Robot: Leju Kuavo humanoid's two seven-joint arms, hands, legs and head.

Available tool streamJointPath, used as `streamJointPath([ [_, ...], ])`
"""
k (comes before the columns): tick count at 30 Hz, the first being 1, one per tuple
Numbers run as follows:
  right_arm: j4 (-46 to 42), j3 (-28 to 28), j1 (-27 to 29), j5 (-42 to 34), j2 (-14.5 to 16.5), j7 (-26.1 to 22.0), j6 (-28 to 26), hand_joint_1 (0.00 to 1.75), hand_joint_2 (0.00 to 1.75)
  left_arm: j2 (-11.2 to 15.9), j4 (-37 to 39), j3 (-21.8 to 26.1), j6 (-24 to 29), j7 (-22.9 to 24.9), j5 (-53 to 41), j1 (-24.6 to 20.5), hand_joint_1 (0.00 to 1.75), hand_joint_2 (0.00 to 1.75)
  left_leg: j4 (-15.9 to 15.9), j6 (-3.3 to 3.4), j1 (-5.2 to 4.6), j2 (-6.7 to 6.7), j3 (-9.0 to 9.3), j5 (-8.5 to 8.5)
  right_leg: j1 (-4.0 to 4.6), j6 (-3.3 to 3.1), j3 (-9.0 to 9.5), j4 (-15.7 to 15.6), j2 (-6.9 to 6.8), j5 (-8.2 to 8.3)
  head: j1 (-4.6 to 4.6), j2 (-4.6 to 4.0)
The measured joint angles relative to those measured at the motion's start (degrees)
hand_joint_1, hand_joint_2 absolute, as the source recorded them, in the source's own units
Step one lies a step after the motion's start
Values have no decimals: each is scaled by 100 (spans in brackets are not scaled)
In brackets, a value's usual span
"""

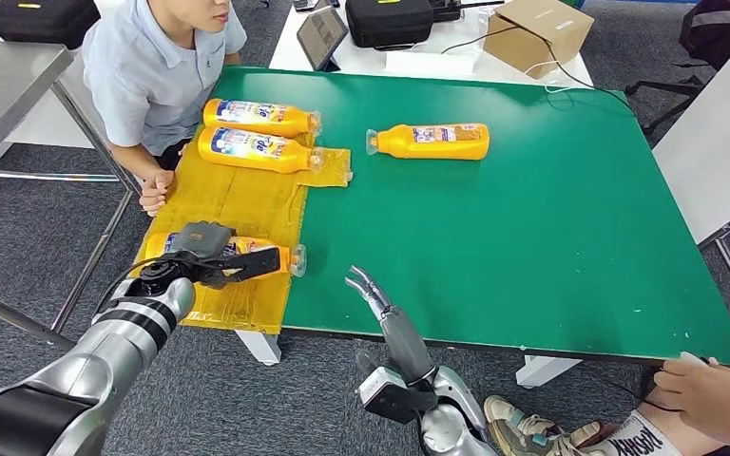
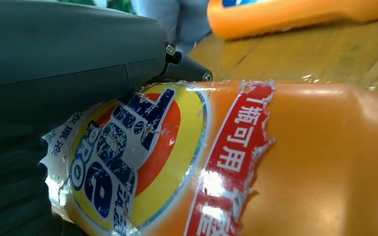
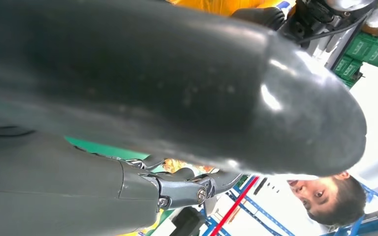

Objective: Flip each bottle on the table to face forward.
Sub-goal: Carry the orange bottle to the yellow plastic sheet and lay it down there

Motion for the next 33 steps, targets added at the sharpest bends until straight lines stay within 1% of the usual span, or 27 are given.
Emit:
streamJointPath([
  [1, 25, 0, -19, -11, 5, 1, 0, 0, 0, -28, 103, 8, -21, 30, 61, -59, 171, 175, 0, 0, 0, -1, 0, 0, 0, 0, 0, 0, -1, 0, 0, 0],
  [2, 54, 0, -40, -18, 12, 2, 0, 0, 0, -55, 202, 20, -43, 48, 110, -111, 160, 175, 0, 0, 0, -1, 0, 0, 0, 0, 0, 0, -1, 0, -1, 0],
  [4, 120, 1, -85, -28, 28, 6, 1, 0, 0, -123, 368, 54, -79, 58, 197, -194, 112, 175, 0, 0, 0, -3, 0, 0, 0, 0, 1, -1, -1, 0, -2, 0],
  [5, 150, 1, -106, -32, 35, 8, 1, 0, 0, -160, 430, 81, -96, 53, 252, -223, 92, 175, 0, 0, 0, -3, 0, 0, 0, 0, 1, -1, -2, 0, -2, 0],
  [6, 173, 2, -120, -37, 40, 9, 2, 0, 0, -195, 476, 121, -116, 45, 327, -242, 79, 175, 0, 0, 0, -3, 1, 0, 0, -1, 2, 0, -1, 0, -1, 0],
  [9, 226, 2, -136, -44, 45, 11, 2, 0, 0, -274, 573, 301, -191, 22, 590, -290, 79, 175, 0, 0, 0, -3, 2, 1, 0, 0, 4, 0, -1, 0, -1, 0],
  [10, 245, 2, -140, -46, 48, 13, 1, 0, 0, -288, 602, 362, -214, 19, 645, -313, 62, 175, 0, 0, 0, -3, 2, 1, 0, 0, 4, 0, -2, 1, -1, 0],
  [13, 296, 2, -151, -49, 62, 15, -2, 0, 0, -311, 657, 481, -260, 16, 712, -358, 3, 175, 0, 0, 0, -4, 4, 1, 0, 0, 6, 0, -2, 0, -1, 0],
  [14, 309, 2, -153, -50, 66, 15, -2, 0, 0, -316, 667, 514, -286, 11, 757, -365, 0, 175, 0, 0, 0, -4, 4, 1, 0, 0, 6, 0, -2, 0, -1, 0],
  [16, 339, 3, -166, -58, 75, 15, -3, 0, 0, -333, 692, 628, -412, -19, 994, -388, 0, 175, 0, 0, 0, -4, 3, 1, 0, 0, 5, 0, -2, 0, -1, 0],
  [19, 434, 6, -226, -84, 93, 3, -31, 0, 0, -391, 736, 981, -680, -159, 1657, -433, 0, 175, 0, 0, 0, -3, 3, 1, 0, 0, 5, 0, -1, 0, -1, 0],
  [22, 591, 9, -307, -116, 120, -50, -110, 0, 0, -453, 748, 1410, -883, -414, 2244, -473, 0, 175, 0, 0, 0, -3, 3, 1, 0, 0, 5, 0, -2, 0, 0, 0],
  [25, 716, 9, -346, -133, 135, -102, -180, 0, 0, -508, 746, 1712, -1071, -727, 2592, -475, 0, 175, 0, 0, 0, -3, 3, 1, 0, 0, 5, 1, -1, 0, 0, 0],
  [30, 853, 9, -351, -170, 131, -150, -260, 0, 0, -540, 575, 1927, -1442, -1284, 3258, -464, 0, 175, 0, 0, 0, -2, 2, 1, 0, 0, 2, 1, -1, 0, -1, 0],
  [33, 910, 7, -351, -202, 121, -191, -313, 0, 0, -538, 320, 1958, -1602, -1479, 3818, -443, 0, 175, 0, 0, 0, -2, 1, 0, 0, 0, 2, 1, -1, 0, -1, 0],
])
